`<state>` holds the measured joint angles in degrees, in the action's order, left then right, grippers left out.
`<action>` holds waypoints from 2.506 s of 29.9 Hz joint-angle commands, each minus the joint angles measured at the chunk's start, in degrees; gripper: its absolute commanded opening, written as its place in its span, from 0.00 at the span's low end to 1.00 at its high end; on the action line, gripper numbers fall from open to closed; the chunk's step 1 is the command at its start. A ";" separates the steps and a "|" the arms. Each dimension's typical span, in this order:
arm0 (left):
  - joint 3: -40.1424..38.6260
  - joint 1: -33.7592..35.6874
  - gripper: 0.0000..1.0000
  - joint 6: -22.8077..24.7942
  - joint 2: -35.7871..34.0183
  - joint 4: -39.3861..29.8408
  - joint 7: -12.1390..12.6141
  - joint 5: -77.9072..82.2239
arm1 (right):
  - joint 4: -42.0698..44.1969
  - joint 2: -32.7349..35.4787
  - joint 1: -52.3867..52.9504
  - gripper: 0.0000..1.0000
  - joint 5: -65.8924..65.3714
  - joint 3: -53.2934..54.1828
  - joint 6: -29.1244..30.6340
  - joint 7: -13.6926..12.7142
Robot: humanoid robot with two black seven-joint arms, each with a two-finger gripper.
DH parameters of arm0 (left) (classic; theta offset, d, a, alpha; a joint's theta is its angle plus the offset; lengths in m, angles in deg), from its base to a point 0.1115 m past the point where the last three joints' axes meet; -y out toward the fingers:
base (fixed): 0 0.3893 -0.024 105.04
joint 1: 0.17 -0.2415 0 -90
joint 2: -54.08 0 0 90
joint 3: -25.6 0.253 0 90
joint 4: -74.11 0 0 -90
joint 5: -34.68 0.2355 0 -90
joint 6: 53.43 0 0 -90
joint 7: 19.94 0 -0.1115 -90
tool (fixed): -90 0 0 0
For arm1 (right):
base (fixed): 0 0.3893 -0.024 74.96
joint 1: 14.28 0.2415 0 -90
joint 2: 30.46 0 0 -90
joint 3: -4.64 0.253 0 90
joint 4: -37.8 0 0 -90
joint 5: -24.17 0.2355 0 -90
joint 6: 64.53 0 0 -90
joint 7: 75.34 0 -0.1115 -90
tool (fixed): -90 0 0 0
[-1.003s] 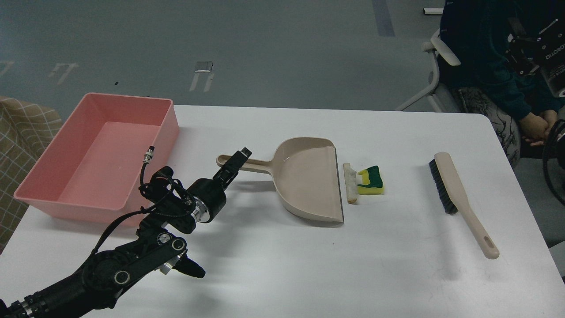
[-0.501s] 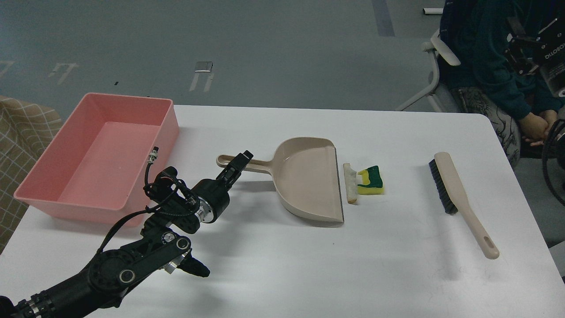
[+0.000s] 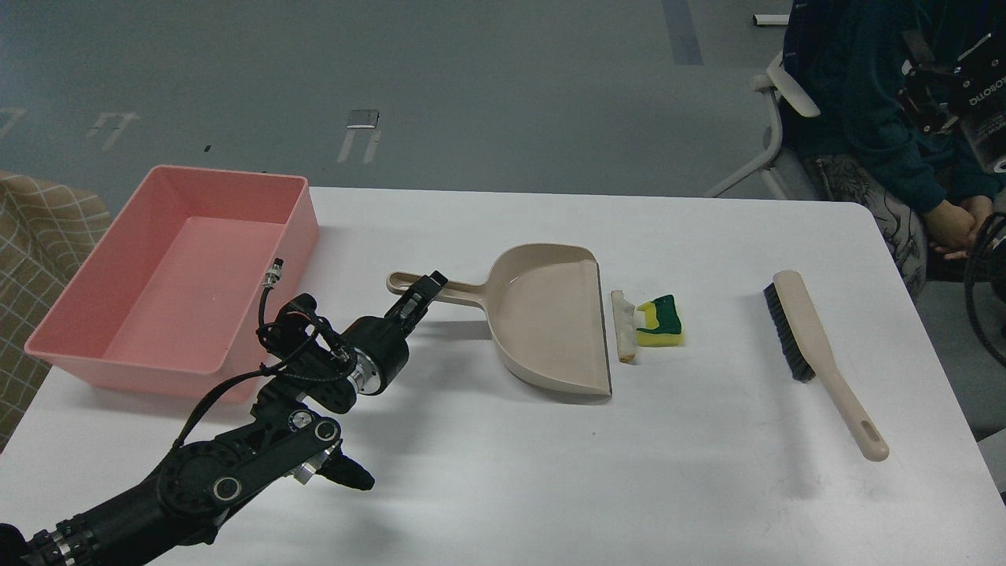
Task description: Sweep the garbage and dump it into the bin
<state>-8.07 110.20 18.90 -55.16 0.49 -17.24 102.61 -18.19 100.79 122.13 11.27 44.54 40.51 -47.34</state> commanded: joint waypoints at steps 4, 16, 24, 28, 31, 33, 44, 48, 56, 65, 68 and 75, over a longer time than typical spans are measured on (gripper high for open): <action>0.00 -0.07 0.00 0.10 -0.01 0.06 0.73 0.01 | -0.08 0.06 0.00 1.00 -0.02 0.00 -0.01 0.00; -0.44 0.10 0.00 -0.43 -0.01 -0.21 0.91 -0.69 | -2.45 4.44 0.09 1.00 -1.07 -0.88 0.43 0.00; -0.53 0.37 0.00 -0.43 0.87 -0.47 0.82 -0.69 | -12.91 16.74 -0.09 1.00 -12.93 -6.15 0.87 -1.80; -0.53 0.37 0.00 -0.52 1.04 -0.74 0.82 -0.61 | -17.48 24.04 -0.09 1.00 -17.15 -10.36 1.66 -3.30; -0.53 0.37 0.00 -0.43 0.87 -0.91 0.73 -0.43 | -20.55 30.44 -0.09 1.00 -21.79 -13.70 3.06 -3.57; -0.53 0.37 0.00 -0.43 0.78 -0.91 0.56 -0.61 | -21.53 33.88 -0.09 1.00 -25.49 -14.67 3.16 -3.57; -0.17 1.95 0.00 -0.34 0.43 -0.91 0.12 -0.69 | -22.67 41.36 -2.90 1.00 -36.66 -18.37 7.54 -3.65; -0.35 1.95 0.00 -0.34 0.60 -0.91 0.12 -0.43 | -25.04 43.56 -6.06 1.00 -43.69 -20.21 7.55 -3.48; -0.35 2.22 0.00 -0.25 0.52 -1.44 0.12 -0.43 | -25.22 41.63 -6.68 0.99 -49.05 -25.75 4.65 -4.00; -0.26 2.13 0.00 -0.25 1.31 -1.53 0.12 -0.34 | -25.75 39.08 -7.03 0.92 -51.17 -29.62 2.54 -6.11; -0.26 2.13 0.00 -0.25 1.75 -1.53 0.12 -0.34 | -26.01 38.29 -7.73 0.91 -52.83 -29.62 2.54 -6.82; -0.26 1.95 0.00 -0.25 1.75 -1.53 0.12 -0.34 | -26.10 34.69 -7.91 0.91 -54.68 -29.62 2.45 -9.63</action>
<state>-8.33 112.19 18.64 -53.34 -1.10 -17.13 102.35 -44.29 136.37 114.23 -43.28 14.90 42.97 -56.04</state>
